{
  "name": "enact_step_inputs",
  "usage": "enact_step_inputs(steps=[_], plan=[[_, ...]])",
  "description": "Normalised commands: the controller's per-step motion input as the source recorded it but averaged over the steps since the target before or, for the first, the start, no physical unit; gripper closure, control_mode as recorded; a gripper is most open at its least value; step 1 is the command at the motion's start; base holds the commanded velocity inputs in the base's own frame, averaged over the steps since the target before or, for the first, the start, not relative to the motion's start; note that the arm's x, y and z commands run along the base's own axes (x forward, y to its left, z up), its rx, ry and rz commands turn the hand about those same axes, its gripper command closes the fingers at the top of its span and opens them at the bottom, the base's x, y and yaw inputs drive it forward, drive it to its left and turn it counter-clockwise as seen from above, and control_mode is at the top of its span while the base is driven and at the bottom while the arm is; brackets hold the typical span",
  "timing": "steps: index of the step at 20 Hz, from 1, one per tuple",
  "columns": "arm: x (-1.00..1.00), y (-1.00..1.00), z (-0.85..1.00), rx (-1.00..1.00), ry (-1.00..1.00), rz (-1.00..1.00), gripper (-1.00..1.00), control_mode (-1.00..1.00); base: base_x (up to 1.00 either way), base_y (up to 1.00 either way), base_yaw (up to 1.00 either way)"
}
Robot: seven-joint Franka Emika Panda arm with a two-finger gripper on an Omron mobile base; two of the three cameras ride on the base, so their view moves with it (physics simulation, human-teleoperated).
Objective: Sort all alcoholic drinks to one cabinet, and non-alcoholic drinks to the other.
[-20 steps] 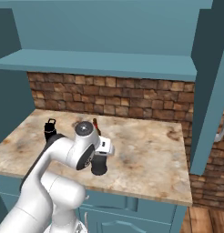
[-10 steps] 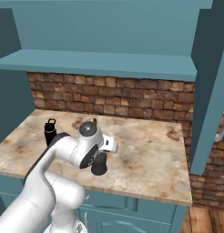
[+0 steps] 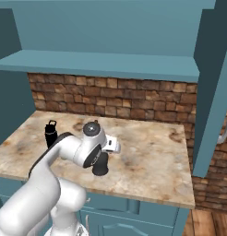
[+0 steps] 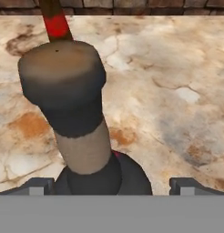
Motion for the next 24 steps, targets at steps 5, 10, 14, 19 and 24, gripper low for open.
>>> enact_step_inputs(steps=[5, 10, 14, 19, 24], plan=[[0.13, 0.0, -0.1, 0.0, -0.01, 0.0, -1.0, -1.0, 0.0, 0.0, 0.0], [0.08, 0.0, -0.21, 0.0, 0.0, 0.0, 1.0, -1.0, 0.0, 0.0, 0.0], [0.0, 0.0, -0.14, 0.0, 0.0, 0.0, 1.0, -1.0, 0.0, 0.0, 0.0], [-0.04, 0.05, 0.32, -0.01, -0.02, 0.0, 1.0, -1.0, 0.0, 0.0, 0.0], [-0.09, 0.08, 0.74, -0.04, -0.12, 0.01, 1.0, -1.0, 0.0, 0.0, 0.0]])
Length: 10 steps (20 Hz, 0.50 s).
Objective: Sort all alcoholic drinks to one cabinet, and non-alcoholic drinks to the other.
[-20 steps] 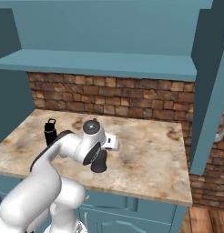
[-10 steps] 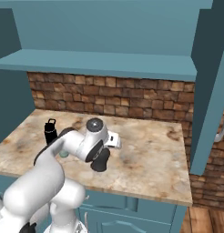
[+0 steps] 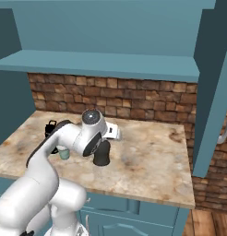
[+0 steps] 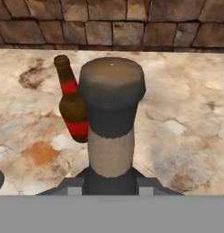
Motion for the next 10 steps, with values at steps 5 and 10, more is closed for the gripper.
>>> enact_step_inputs(steps=[5, 10], plan=[[-0.52, 0.05, 0.99, -0.05, -0.28, 0.05, 1.0, -1.0, 0.0, 0.0, 0.0], [-0.53, 0.03, 1.0, 0.0, -0.24, 0.01, 1.0, -1.0, 0.0, 0.0, 0.0]])
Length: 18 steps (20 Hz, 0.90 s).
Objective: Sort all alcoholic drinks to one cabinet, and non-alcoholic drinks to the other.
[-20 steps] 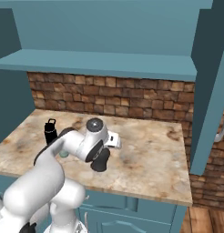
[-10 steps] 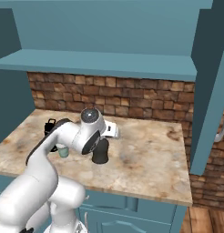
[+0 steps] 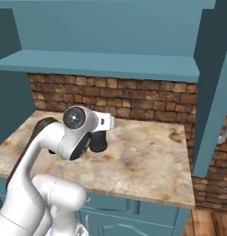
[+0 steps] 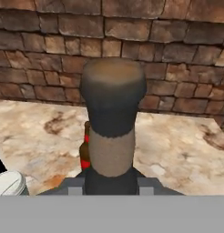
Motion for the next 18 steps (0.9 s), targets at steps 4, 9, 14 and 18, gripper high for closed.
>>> enact_step_inputs(steps=[4, 9, 14, 18], plan=[[-0.14, 0.1, 1.0, 0.0, -0.11, 0.0, 1.0, -1.0, 0.0, 0.0, 0.0], [-0.01, 0.09, 1.0, 0.0, -0.07, -0.03, 1.0, -1.0, 0.0, 0.0, 0.0], [0.0, 0.09, 1.0, 0.0, -0.02, 0.0, 1.0, -1.0, 0.0, 0.0, 0.0], [0.01, 0.04, 1.0, 0.0, -0.02, -0.03, 1.0, -1.0, 0.0, 0.0, 0.0]])
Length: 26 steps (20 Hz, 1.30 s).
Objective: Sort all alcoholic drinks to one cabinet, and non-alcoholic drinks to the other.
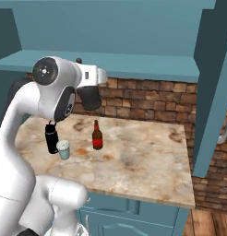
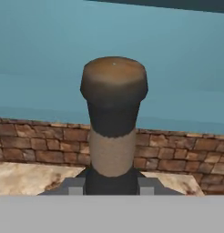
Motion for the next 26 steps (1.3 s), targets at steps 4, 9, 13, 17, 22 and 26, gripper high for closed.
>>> enact_step_inputs(steps=[4, 9, 13, 17, 22, 26], plan=[[0.14, 0.0, 0.9, 0.0, -0.08, -0.02, 1.0, -1.0, 0.0, 0.0, 0.0], [0.56, 0.0, 0.69, -0.01, -0.11, 0.0, 1.0, -1.0, 0.0, 0.0, 0.0], [0.92, 0.0, 0.1, -0.02, -0.03, 0.0, 1.0, -1.0, 0.0, 0.0, 0.0], [0.99, -0.06, -0.03, -0.03, -0.05, 0.0, 1.0, -1.0, 0.0, 0.0, 0.0], [0.97, -0.18, -0.43, -0.05, -0.01, 0.0, 1.0, -1.0, 0.0, 0.0, 0.0], [0.78, -0.32, -0.55, -0.06, -0.02, 0.0, 1.0, -1.0, 0.0, 0.0, 0.0]])
